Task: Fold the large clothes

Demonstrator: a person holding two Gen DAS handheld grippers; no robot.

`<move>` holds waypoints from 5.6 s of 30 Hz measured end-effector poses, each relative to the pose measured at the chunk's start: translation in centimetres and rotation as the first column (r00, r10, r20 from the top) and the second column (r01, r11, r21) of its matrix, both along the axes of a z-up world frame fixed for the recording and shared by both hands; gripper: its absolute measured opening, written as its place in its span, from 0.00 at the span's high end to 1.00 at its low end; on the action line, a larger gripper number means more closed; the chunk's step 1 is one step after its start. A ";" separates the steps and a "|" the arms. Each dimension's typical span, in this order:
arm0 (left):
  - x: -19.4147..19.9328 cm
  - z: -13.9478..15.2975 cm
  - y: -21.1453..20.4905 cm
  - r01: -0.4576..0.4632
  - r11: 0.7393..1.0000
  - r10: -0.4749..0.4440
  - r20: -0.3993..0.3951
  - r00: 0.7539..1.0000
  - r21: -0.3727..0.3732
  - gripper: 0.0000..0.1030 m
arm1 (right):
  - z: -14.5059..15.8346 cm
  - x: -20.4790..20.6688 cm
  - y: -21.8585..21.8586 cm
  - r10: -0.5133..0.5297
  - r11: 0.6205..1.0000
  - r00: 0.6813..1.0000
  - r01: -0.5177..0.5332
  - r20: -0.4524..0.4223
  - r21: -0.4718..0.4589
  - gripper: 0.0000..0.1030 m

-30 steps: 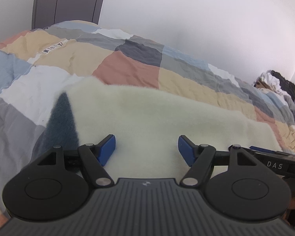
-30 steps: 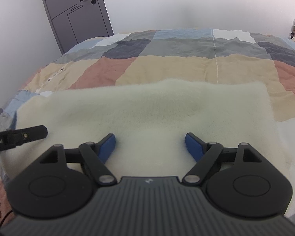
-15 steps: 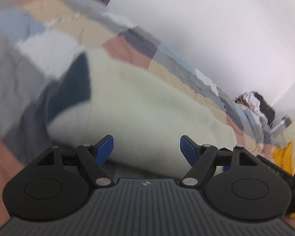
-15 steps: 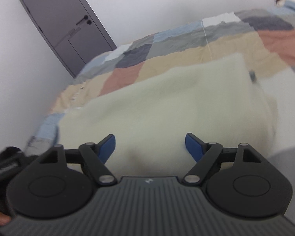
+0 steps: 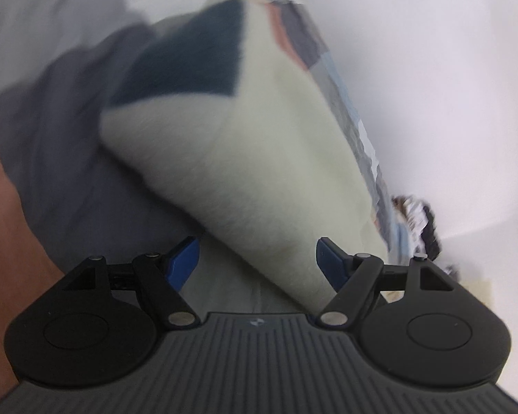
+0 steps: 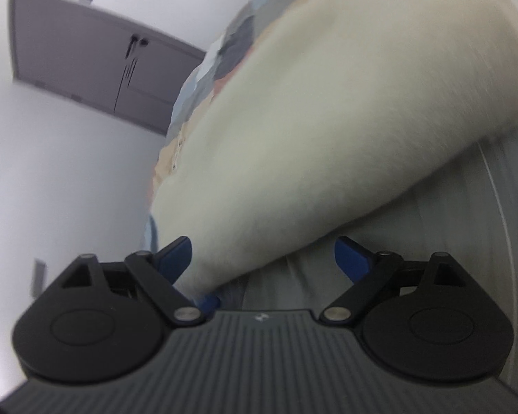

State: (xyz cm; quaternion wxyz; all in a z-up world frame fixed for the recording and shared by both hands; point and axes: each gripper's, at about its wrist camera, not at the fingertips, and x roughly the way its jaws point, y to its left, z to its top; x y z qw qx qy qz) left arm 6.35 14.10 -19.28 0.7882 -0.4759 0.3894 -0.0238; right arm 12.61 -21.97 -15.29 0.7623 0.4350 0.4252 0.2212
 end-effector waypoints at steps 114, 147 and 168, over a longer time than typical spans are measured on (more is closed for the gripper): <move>16.5 17.5 -24.3 0.242 0.755 -0.447 0.209 0.870 0.610 0.28 | 11.3 0.9 -31.1 -0.615 0.783 0.760 0.620 0.210 0.049 0.54; -13.0 25.4 -26.3 0.040 0.426 -0.692 0.297 0.658 0.904 0.26 | 24.1 -21.4 -14.8 -0.173 0.723 0.732 0.549 0.659 -0.420 0.54; -11.4 17.7 -23.9 0.149 0.557 -0.646 0.313 0.697 0.817 0.22 | 16.2 -23.6 -12.0 -0.103 0.611 0.765 0.553 0.636 -0.567 0.54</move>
